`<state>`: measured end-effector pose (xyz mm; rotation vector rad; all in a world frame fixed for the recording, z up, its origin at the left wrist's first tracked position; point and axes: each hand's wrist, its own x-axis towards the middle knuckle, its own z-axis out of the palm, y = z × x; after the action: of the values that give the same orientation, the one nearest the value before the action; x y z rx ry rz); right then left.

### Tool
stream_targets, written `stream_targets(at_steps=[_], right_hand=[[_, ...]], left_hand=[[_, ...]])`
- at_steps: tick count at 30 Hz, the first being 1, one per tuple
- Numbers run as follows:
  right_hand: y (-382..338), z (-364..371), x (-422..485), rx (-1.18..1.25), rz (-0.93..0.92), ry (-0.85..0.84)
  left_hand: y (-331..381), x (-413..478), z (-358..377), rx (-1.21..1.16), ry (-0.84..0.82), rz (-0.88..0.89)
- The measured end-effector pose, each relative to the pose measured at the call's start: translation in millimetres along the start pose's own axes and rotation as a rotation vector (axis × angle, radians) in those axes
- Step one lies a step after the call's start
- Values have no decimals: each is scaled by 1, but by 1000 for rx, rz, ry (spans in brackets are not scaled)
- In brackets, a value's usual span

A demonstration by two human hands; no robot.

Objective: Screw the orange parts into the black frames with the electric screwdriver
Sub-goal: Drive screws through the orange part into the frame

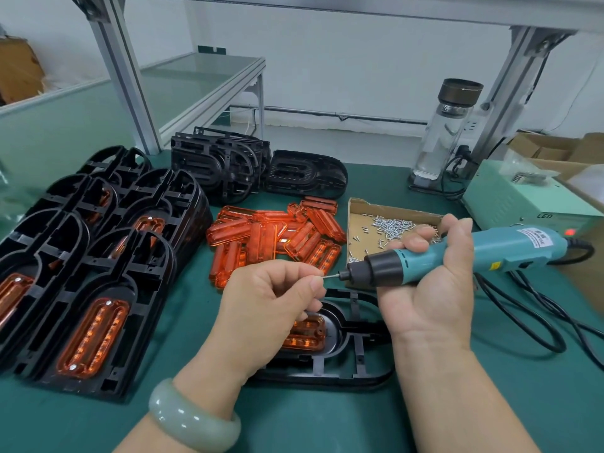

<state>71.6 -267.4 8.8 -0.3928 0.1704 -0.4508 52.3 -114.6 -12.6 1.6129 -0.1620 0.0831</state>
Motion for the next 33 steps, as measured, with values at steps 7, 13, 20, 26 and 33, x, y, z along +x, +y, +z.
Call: stream_targets(at_steps=[7, 13, 20, 26, 33], right_hand=[[-7, -3, 2, -20, -8, -28], [-14, -4, 8, -78, -49, -12], [-16, -7, 13, -184, -51, 19], [-16, -7, 14, -241, -56, -9], [-17, -8, 13, -313, -85, -58]], left_hand=[[4, 1, -10, 97, -59, 58], [0, 8, -31, 652, -57, 150], [-1, 4, -25, 1000, -358, 148], [-3, 2, -15, 995, -382, 185], [-6, 2, -15, 966, -389, 163]])
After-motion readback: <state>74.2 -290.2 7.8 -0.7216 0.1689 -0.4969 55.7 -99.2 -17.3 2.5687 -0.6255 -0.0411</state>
